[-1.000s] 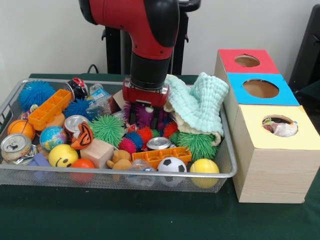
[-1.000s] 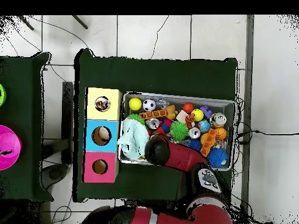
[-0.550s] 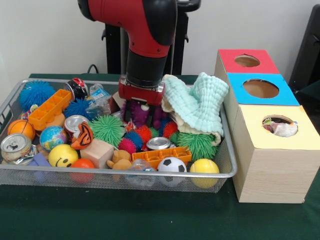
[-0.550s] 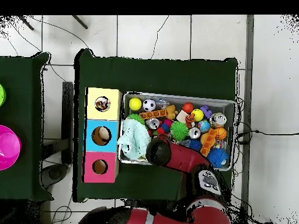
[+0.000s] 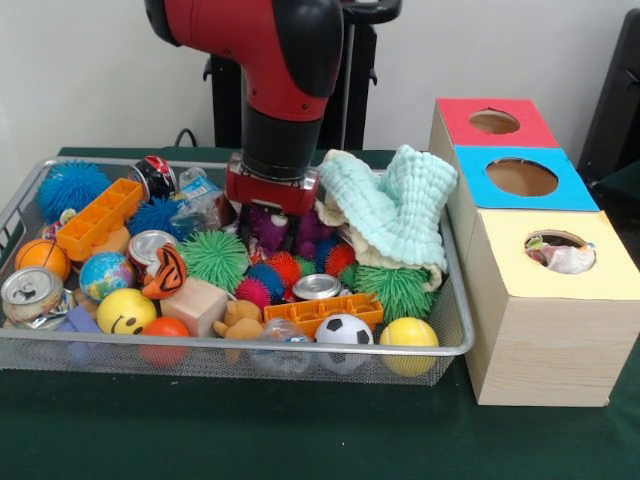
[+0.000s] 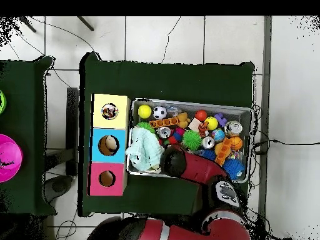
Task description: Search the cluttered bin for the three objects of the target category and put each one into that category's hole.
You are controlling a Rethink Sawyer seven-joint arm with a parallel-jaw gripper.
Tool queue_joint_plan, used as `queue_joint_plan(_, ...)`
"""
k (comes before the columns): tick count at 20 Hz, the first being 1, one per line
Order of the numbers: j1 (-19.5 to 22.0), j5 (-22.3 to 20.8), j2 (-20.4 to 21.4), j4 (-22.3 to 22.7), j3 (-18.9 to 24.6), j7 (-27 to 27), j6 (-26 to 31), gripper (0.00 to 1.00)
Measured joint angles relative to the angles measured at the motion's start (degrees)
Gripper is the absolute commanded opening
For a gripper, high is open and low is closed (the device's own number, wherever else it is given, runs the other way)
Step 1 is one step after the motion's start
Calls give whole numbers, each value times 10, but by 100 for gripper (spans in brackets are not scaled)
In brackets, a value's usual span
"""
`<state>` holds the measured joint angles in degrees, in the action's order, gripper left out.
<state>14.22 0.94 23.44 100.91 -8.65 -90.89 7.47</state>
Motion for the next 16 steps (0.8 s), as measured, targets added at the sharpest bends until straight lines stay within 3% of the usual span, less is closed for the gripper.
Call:
queue_joint_plan(13, 46, 0, -21, -8, 33, 0, -25, 100)
queue_joint_plan(14, 48, 0, -21, -8, 35, 0, -26, 0)
queue_joint_plan(16, 51, 0, -21, -8, 42, 0, -26, 0)
